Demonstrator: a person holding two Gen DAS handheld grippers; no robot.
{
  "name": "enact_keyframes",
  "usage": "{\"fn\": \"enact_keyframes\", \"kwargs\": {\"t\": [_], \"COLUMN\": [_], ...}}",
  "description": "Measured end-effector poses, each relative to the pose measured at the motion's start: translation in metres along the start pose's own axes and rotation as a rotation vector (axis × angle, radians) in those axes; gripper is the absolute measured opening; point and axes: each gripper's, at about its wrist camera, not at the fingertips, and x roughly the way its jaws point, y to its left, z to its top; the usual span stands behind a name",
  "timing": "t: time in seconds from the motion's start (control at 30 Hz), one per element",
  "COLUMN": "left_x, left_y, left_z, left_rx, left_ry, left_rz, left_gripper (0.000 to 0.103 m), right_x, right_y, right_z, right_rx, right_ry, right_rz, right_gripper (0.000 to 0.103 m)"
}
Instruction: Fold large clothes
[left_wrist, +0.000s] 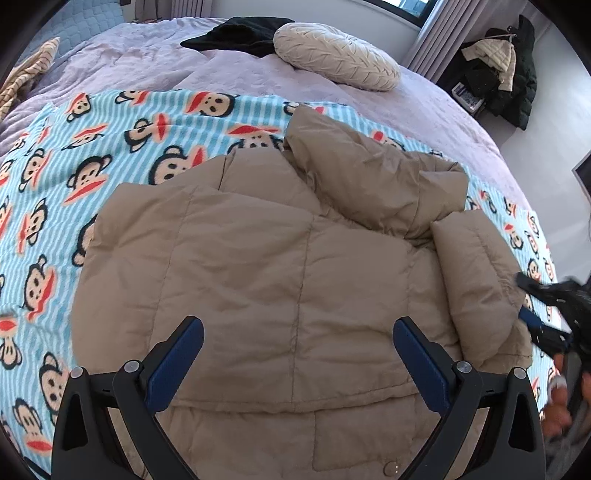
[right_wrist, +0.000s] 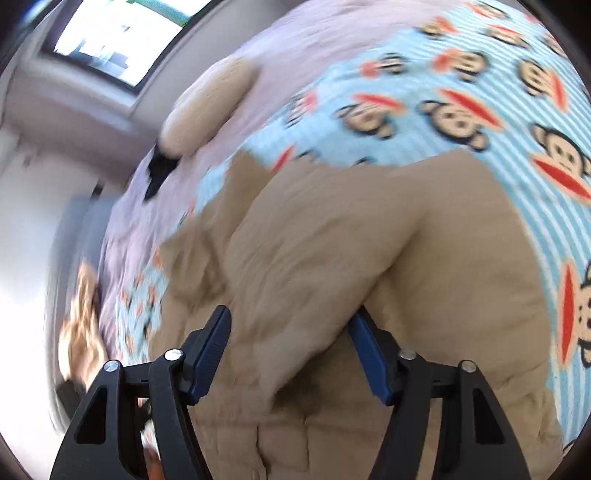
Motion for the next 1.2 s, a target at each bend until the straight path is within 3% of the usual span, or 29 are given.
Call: {"fn": "enact_keyframes", "kwargs": {"t": [0.07,0.23,0.4,0.47,0.6,0.67,0.83,0.93,1.0,1.07,1.1,1.13,1.17,1.2], "left_x": [-0.004,-0.015,-0.024,-0.022,-0.012,-0.005,0.014,0.030,0.038,0.044,0.044,0.042,0.037,0.031], "left_y": [0.006,0.029,0.055,0.059,0.053,0.048,0.041,0.032,0.024,0.015,0.012,0.010,0.009,0.008], "left_z": [0.002,0.007,0.008,0.007,0.006,0.005,0.005,0.008,0.011,0.011,0.011,0.010,0.007,0.004], "left_rx": [-0.006,-0.059,-0.172,-0.202,-0.195,-0.198,-0.224,-0.202,-0.171,-0.135,-0.123,-0.105,-0.090,-0.070], "left_ry": [-0.005,-0.011,-0.004,0.018,0.066,0.087,0.119,0.144,0.153,0.195,0.202,0.198,0.186,0.173], "left_rz": [-0.024,-0.093,-0.212,-0.270,-0.344,-0.374,-0.413,-0.382,-0.357,-0.372,-0.362,-0.356,-0.353,-0.347], "left_gripper": [0.103,0.103,0.103,0.103,0.103,0.103,0.103,0.102,0.088,0.032,0.020,0.013,0.013,0.013], "right_x": [0.005,0.009,0.038,0.052,0.058,0.044,-0.003,-0.024,-0.038,-0.048,-0.052,-0.054,-0.052,-0.050], "right_y": [0.000,0.061,0.122,0.130,0.120,0.103,0.026,-0.024,-0.055,-0.075,-0.083,-0.089,-0.089,-0.089], "right_z": [0.009,0.000,-0.042,-0.062,-0.083,-0.082,-0.067,-0.062,-0.056,-0.046,-0.040,-0.033,-0.030,-0.024], "right_rx": [0.000,-0.230,-0.450,-0.481,-0.456,-0.415,-0.232,-0.104,0.002,0.096,0.124,0.144,0.146,0.149], "right_ry": [-0.011,-0.012,0.128,0.208,0.314,0.315,0.299,0.271,0.224,0.158,0.129,0.094,0.083,0.076], "right_rz": [-0.035,0.035,0.121,0.110,0.083,0.082,0.022,-0.043,-0.063,-0.040,-0.040,-0.053,-0.070,-0.078], "right_gripper": [0.008,0.007,0.007,0.013,0.048,0.057,0.057,0.057,0.057,0.057,0.045,0.031,0.008,0.007]}}
